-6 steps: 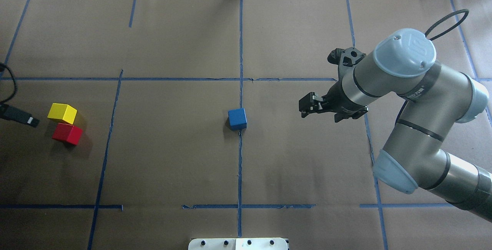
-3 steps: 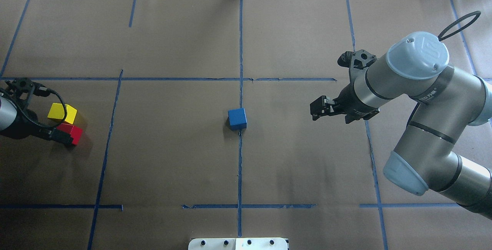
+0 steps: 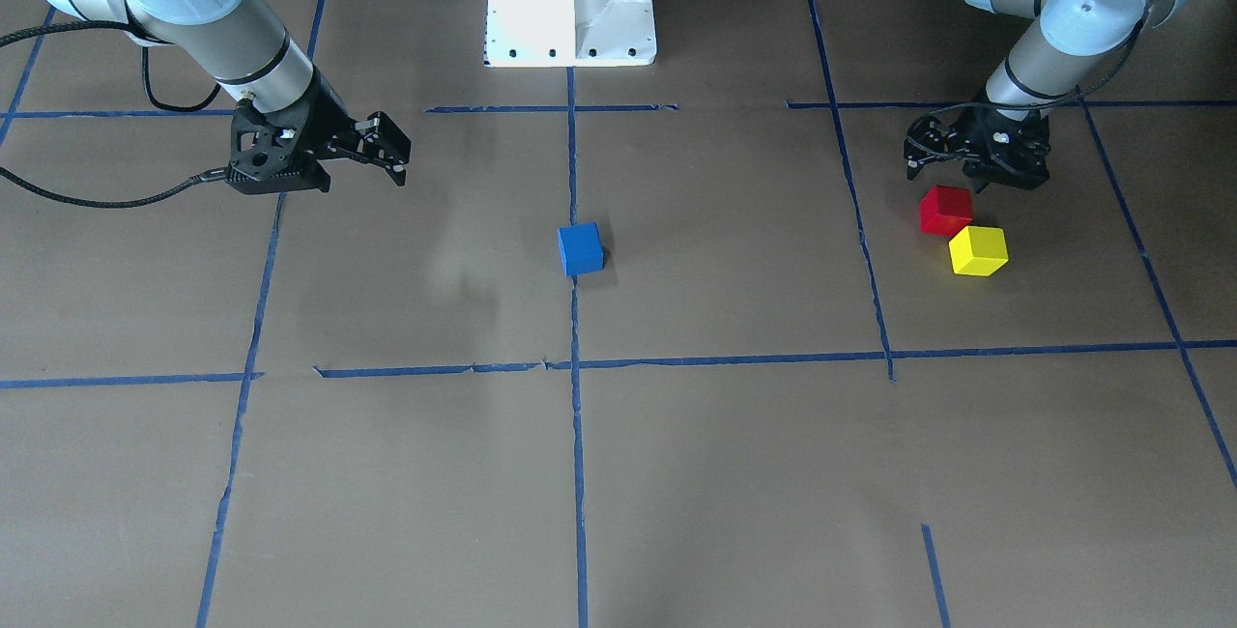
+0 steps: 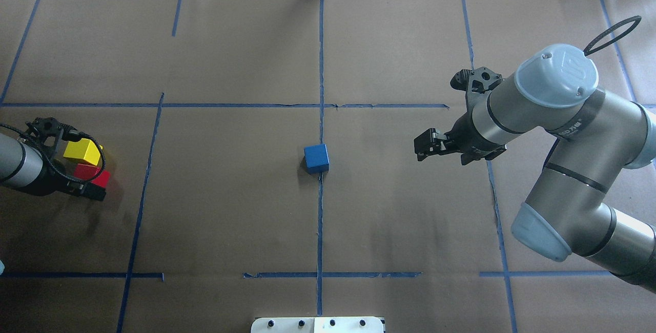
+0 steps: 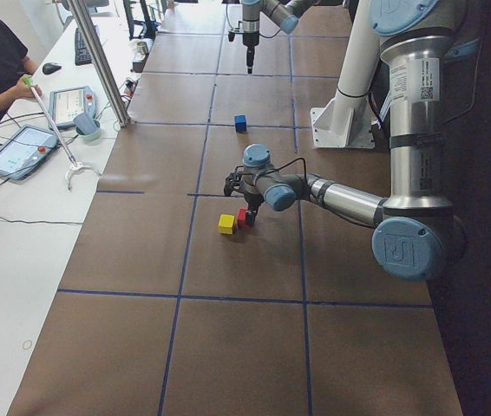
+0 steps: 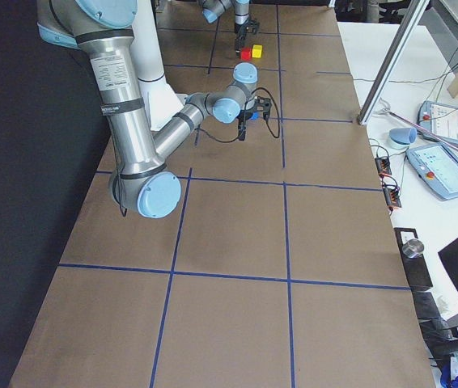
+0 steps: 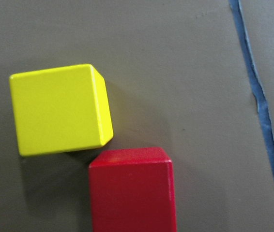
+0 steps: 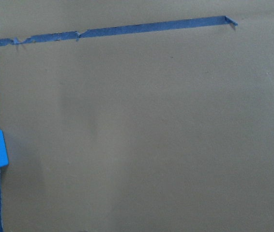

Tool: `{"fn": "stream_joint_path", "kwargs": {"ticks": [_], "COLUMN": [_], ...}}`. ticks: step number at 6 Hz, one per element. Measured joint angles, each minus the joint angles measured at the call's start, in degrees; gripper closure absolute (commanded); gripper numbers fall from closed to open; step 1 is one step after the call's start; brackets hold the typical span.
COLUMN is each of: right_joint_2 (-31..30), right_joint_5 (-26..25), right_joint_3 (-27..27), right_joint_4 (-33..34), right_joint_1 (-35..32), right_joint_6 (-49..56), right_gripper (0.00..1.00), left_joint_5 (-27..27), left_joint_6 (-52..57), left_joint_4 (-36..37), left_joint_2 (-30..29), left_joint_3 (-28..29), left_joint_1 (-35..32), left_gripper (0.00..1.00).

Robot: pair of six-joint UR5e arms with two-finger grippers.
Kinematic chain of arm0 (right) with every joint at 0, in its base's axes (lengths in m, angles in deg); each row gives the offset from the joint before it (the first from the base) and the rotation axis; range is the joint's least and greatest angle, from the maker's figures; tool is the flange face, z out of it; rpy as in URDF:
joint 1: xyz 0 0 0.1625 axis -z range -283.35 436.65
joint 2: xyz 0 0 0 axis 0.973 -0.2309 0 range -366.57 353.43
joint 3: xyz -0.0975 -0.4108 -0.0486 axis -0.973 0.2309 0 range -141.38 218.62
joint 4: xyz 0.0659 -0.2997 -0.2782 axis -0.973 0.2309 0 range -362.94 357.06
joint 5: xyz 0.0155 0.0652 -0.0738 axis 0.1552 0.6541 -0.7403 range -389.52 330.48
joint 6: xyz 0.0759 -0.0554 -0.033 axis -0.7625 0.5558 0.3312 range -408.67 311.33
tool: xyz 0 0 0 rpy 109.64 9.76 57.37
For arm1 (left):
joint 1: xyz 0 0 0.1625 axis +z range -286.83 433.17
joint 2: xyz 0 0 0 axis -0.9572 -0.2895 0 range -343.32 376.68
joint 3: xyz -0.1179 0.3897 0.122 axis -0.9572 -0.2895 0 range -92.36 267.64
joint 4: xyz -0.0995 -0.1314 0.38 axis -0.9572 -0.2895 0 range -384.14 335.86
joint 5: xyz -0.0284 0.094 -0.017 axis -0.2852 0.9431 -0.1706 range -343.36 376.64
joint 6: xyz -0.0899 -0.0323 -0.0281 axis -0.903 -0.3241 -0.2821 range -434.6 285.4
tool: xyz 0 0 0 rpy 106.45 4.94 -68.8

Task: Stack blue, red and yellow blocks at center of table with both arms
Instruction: 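Grasp the red cube with the left gripper and lift it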

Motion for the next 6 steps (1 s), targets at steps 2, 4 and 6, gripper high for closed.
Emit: {"fn": "stream_joint_path", "kwargs": {"ticks": [2, 4, 6], "right_joint_2": [-0.14, -0.21, -0.43], "right_joint_5": [-0.08, -0.25, -1.24], "right_joint_3": [0.00, 0.06, -0.07], "right_joint_4": [0.00, 0.00, 0.00], "right_joint_1": [0.00, 0.07, 0.36], "right_joint_6": [0.00, 0.00, 0.00], "right_gripper": [0.00, 0.00, 0.00], "left_joint_5": [1.93, 2.52, 5.17], "left_joint_6": [-0.06, -0.30, -0.43], "left_joint_4": [-0.06, -0.15, -0.07], "left_joint_2": [-0.53, -1.43, -2.55], "left_joint_3": [0.99, 1.30, 0.13], "left_joint_1": [0.17, 0.21, 0.20], "left_gripper": [0.21, 0.74, 1.00]}}
